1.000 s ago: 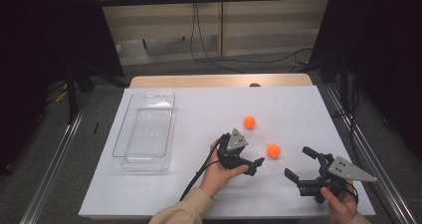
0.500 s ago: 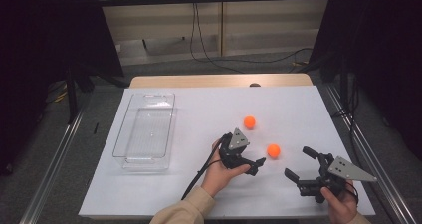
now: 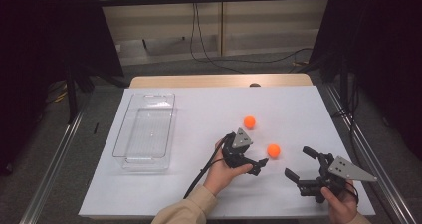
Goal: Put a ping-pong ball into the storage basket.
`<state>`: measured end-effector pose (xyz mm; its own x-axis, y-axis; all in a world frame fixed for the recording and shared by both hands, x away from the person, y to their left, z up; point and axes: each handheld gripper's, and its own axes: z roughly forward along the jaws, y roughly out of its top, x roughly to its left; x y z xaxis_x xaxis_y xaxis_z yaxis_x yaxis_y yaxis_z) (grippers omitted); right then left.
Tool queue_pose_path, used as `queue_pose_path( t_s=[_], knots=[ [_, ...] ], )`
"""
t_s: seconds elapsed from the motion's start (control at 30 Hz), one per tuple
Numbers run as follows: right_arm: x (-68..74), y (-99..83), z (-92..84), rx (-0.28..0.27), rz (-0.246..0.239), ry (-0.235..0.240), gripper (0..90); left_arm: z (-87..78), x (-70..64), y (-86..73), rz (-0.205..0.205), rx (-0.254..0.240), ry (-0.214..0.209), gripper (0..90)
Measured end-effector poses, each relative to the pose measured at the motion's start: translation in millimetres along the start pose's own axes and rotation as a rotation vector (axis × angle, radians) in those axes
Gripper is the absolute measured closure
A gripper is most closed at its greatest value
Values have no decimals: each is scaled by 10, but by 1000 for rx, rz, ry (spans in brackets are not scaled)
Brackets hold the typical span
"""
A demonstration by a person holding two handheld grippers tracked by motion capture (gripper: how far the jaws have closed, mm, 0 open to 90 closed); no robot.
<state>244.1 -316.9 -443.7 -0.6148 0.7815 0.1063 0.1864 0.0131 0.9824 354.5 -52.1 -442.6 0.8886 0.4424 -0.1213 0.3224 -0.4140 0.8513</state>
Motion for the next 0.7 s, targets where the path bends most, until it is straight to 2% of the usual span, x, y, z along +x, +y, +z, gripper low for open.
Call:
queue_pose_path(
  t_s=[0.33, 0.7],
  knots=[
    [-3, -2, 3, 2, -2, -1, 11, 44, -5, 2, -1, 10, -19, 30],
    [-8, -4, 0, 3, 2, -1, 11, 110, -17, 20, -6, 14, -21, 31]
  ],
)
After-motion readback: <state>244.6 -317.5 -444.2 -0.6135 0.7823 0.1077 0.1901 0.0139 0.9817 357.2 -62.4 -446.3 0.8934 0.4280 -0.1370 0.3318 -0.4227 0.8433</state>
